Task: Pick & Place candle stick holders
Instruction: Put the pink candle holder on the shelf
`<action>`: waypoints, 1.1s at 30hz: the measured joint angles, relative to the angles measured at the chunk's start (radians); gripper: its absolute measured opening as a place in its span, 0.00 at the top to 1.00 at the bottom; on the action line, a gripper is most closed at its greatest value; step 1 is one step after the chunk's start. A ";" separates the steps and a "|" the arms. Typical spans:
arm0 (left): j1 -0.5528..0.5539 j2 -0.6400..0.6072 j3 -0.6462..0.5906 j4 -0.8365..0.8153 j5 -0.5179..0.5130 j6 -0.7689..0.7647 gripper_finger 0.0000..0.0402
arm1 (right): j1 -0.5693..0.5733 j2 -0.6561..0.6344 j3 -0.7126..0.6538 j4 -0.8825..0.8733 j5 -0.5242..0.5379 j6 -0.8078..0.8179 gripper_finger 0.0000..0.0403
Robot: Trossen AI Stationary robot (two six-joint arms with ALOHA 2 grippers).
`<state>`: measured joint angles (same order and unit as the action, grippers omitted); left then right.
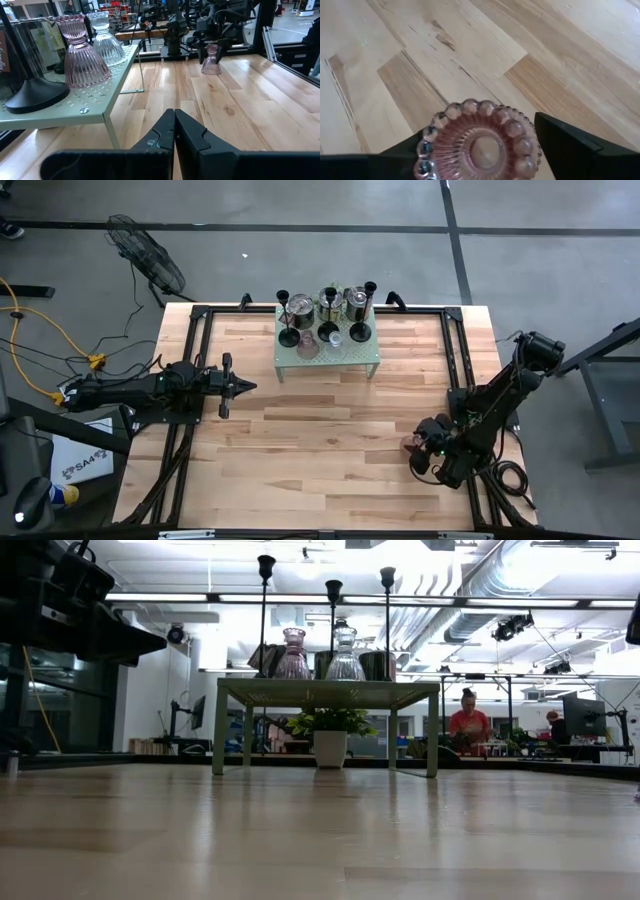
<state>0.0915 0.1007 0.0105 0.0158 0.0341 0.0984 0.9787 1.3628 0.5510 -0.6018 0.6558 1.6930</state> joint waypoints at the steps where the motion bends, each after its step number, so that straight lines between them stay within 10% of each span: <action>1: 0.000 0.000 0.000 0.000 0.000 0.000 1.00 | 0.000 0.000 0.000 0.000 0.001 -0.009 0.36; 15: 0.000 0.000 0.000 0.000 0.000 0.000 1.00 | -0.005 0.000 0.000 0.000 0.152 -0.085 0.63; 33: 0.000 0.000 0.000 0.000 0.000 0.000 1.00 | -0.191 0.000 0.000 0.109 0.157 -0.353 0.69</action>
<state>0.0915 0.1007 0.0105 0.0158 0.0341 0.0984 0.7872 1.3628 0.5507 -0.4931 0.8130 1.3401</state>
